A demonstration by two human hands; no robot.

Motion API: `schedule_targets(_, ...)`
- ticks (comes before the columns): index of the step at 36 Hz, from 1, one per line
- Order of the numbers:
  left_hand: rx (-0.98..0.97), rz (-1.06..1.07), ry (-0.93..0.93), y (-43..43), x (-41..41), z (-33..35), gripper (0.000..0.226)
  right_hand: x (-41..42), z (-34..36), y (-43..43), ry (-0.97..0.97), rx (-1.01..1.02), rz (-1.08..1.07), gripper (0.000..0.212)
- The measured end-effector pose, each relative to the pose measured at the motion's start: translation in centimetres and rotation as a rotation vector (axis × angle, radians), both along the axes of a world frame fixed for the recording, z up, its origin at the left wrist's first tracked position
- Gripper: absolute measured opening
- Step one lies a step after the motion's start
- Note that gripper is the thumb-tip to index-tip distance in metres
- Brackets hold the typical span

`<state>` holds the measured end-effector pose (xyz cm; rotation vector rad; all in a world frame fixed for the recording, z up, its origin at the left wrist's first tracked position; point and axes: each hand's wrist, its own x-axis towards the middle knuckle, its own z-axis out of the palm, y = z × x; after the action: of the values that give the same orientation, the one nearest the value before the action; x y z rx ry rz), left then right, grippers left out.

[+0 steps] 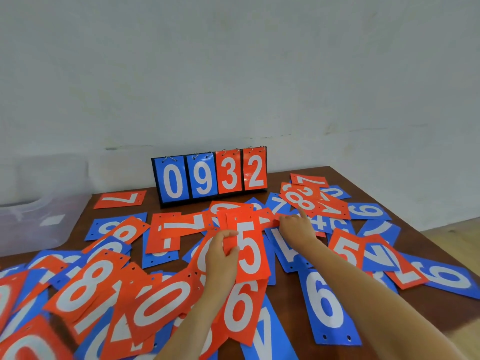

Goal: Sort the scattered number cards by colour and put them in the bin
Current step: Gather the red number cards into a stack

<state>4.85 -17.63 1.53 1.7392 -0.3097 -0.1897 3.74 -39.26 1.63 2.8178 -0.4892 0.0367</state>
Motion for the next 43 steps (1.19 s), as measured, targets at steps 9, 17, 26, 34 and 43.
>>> schedule_targets(9, 0.005, 0.023, -0.043, 3.2, -2.4, 1.0, 0.036, -6.3, 4.6, 6.8, -0.66, 0.621, -0.033, 0.024)
schedule_targets(17, -0.036, -0.01, -0.001, 5.6, -6.3, 2.5, 0.042, -14.9, 8.2, 10.7, -0.956, 1.38, -0.004, 0.005)
schedule_targets(26, -0.199, -0.162, 0.121, 4.4, -11.7, 3.6, 0.035, -19.4, 5.8, 11.8, -0.811, 1.314, -0.145, 0.01)
schedule_targets(34, -0.144, -0.269, 0.088, 2.1, -14.7, 2.1, 0.037, -20.7, 3.1, 10.4, -0.81, 0.938, -0.24, 0.018)
schedule_targets(43, -0.045, -0.182, 0.138, 0.4, -13.0, 1.4, 0.038, -17.9, 0.7, 2.3, -0.34, 0.672, -0.493, 0.06)
